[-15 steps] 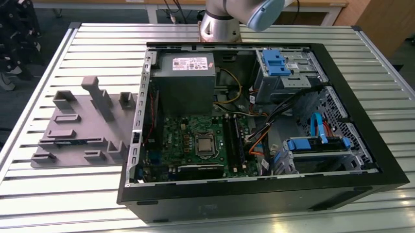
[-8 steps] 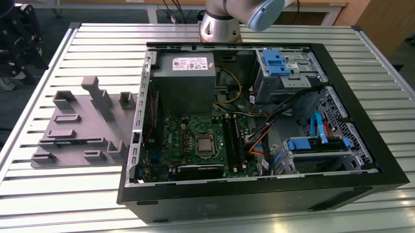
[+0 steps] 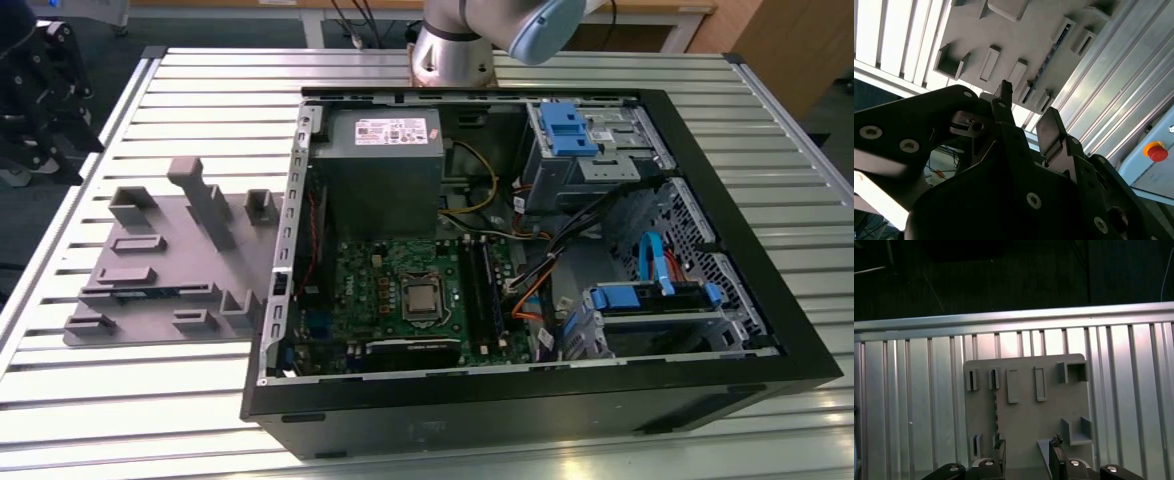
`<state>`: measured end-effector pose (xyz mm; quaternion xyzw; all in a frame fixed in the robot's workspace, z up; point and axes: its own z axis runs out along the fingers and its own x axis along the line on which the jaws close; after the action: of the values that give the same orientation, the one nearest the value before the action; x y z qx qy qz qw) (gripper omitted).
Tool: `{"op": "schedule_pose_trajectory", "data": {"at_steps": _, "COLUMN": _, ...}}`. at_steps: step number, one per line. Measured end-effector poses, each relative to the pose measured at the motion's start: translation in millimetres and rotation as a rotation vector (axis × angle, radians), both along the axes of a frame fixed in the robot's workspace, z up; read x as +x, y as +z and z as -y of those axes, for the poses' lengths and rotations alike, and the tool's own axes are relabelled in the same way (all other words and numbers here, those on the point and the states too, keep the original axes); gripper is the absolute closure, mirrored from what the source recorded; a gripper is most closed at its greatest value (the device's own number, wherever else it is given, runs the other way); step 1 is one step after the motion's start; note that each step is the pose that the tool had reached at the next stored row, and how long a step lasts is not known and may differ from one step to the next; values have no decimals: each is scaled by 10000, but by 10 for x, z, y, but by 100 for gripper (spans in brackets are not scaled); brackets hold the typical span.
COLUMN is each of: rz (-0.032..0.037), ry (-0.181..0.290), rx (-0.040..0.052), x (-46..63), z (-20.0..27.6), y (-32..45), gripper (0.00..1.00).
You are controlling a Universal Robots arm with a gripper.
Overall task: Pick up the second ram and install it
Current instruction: 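Pick up the second ram and move it above second insertion slot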
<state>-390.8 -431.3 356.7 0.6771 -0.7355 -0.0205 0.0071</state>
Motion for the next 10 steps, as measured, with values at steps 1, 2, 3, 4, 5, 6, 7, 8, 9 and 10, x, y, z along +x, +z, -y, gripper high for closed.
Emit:
{"op": "schedule_pose_trajectory", "data": {"at_steps": 1, "rz": -1, "ry": 0, "rx": -1, "x": 0, "z": 1, "y": -2, "gripper": 53}}
{"op": "schedule_pose_trajectory", "data": {"at_steps": 2, "rz": 0, "ry": 0, "rx": 0, "x": 0, "z": 2, "y": -3, "gripper": 53}}
{"op": "schedule_pose_trajectory", "data": {"at_steps": 3, "rz": 1, "ry": 0, "rx": 1, "x": 0, "z": 3, "y": -4, "gripper": 53}}
{"op": "schedule_pose_trajectory", "data": {"at_steps": 4, "rz": 2, "ry": 0, "rx": 1, "x": 0, "z": 5, "y": -6, "gripper": 53}}
{"op": "schedule_pose_trajectory", "data": {"at_steps": 5, "rz": 2, "ry": 1, "rx": 1, "x": 0, "z": 7, "y": -7, "gripper": 53}}
{"op": "schedule_pose_trajectory", "data": {"at_steps": 6, "rz": 0, "ry": 1, "rx": 0, "x": 0, "z": 10, "y": -7, "gripper": 53}}
{"op": "schedule_pose_trajectory", "data": {"at_steps": 7, "rz": 0, "ry": 1, "rx": 0, "x": 0, "z": 12, "y": -8, "gripper": 53}}
{"op": "schedule_pose_trajectory", "data": {"at_steps": 8, "rz": 1, "ry": 1, "rx": 1, "x": 0, "z": 15, "y": -11, "gripper": 53}}
{"op": "schedule_pose_trajectory", "data": {"at_steps": 9, "rz": 1, "ry": 2, "rx": 1, "x": 0, "z": 17, "y": -13, "gripper": 53}}
{"op": "schedule_pose_trajectory", "data": {"at_steps": 10, "rz": 1, "ry": 3, "rx": 0, "x": 0, "z": 20, "y": -16, "gripper": 53}}
